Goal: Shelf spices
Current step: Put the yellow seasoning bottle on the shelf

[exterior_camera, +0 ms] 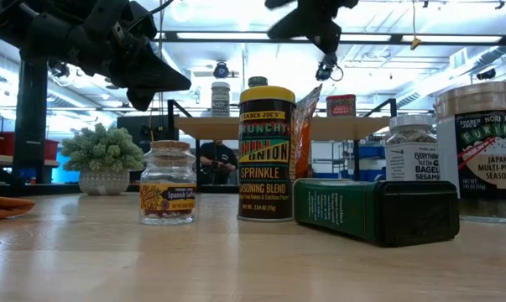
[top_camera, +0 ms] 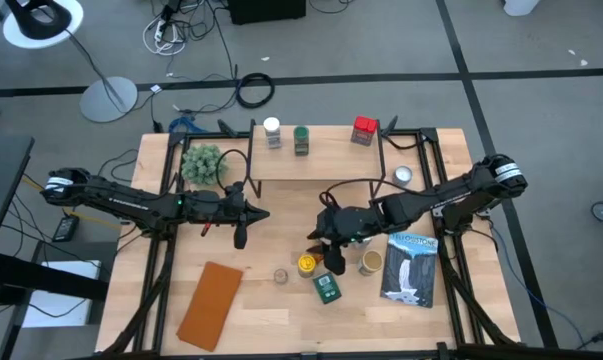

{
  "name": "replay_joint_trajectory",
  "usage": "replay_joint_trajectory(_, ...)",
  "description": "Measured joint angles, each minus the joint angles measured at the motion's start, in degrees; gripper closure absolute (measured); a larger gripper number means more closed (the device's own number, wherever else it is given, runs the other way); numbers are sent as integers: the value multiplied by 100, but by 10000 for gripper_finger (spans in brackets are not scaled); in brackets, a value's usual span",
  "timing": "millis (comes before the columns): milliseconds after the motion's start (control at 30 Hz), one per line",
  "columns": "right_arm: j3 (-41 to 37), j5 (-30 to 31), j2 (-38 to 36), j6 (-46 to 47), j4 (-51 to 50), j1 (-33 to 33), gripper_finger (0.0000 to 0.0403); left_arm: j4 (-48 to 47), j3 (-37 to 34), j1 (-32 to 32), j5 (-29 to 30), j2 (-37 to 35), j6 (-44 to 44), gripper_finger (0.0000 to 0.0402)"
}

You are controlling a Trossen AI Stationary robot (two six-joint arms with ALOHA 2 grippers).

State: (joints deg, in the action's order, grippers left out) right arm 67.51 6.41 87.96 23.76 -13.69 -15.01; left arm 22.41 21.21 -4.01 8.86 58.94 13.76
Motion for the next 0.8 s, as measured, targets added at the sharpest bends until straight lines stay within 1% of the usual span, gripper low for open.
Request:
replay_joint_trajectory(233, 4, -6, 108, -193, 568, -157, 151, 37, 0, 0, 9, 0, -1, 396)
replay_joint_trajectory(367, 17, -19, 438, -353, 693, -197, 125, 60, 0, 0, 20, 0, 0, 396)
replay_joint_trajectory(467, 10, -49, 802, -592, 692, -211, 118, 84, 0, 0, 24, 0, -2, 396)
replay_joint_trajectory(567, 247, -103, 1169, -801, 520, -236, 117, 81, 0, 0, 24, 0, 0, 396)
replay_joint_trajectory(700, 878, -21, 1594, -1189, 38, -285, 118, 79, 0, -2, 23, 2, 18, 396)
replay_joint_trajectory(800, 1518, 88, 1897, -1456, -692, -311, 119, 55, 0, -2, 22, 2, 37, 396)
